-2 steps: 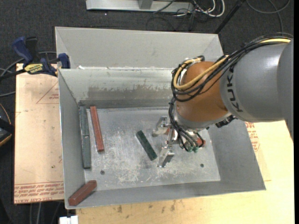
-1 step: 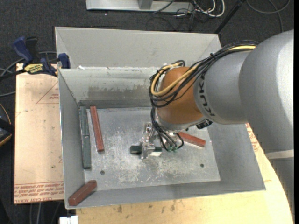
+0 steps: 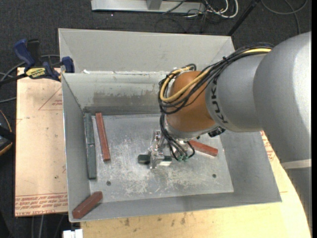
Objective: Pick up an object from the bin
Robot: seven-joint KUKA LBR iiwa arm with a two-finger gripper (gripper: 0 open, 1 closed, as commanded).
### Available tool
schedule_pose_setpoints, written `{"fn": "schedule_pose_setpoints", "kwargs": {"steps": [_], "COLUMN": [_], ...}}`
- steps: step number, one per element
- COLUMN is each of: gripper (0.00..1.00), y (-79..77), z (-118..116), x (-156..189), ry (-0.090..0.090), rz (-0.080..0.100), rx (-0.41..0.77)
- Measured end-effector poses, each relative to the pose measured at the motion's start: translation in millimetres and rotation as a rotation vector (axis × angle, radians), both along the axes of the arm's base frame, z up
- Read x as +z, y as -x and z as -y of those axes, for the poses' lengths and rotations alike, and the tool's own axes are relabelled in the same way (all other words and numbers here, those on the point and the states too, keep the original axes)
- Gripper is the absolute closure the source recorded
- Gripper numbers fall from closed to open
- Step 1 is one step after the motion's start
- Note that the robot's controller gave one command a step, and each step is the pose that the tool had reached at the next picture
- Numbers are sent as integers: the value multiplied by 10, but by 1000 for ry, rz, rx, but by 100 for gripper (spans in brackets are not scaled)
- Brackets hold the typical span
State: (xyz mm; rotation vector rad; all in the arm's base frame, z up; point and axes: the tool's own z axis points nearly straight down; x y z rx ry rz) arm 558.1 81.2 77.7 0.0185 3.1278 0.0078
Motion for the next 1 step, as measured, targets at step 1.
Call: {"fn": "schedule_pose_setpoints", "kwargs": {"steps": [1], "gripper": [100], "y": [-96], "z": [44], "x": [1556], "ry": [3], "rz": [-6], "rx": [-34]}}
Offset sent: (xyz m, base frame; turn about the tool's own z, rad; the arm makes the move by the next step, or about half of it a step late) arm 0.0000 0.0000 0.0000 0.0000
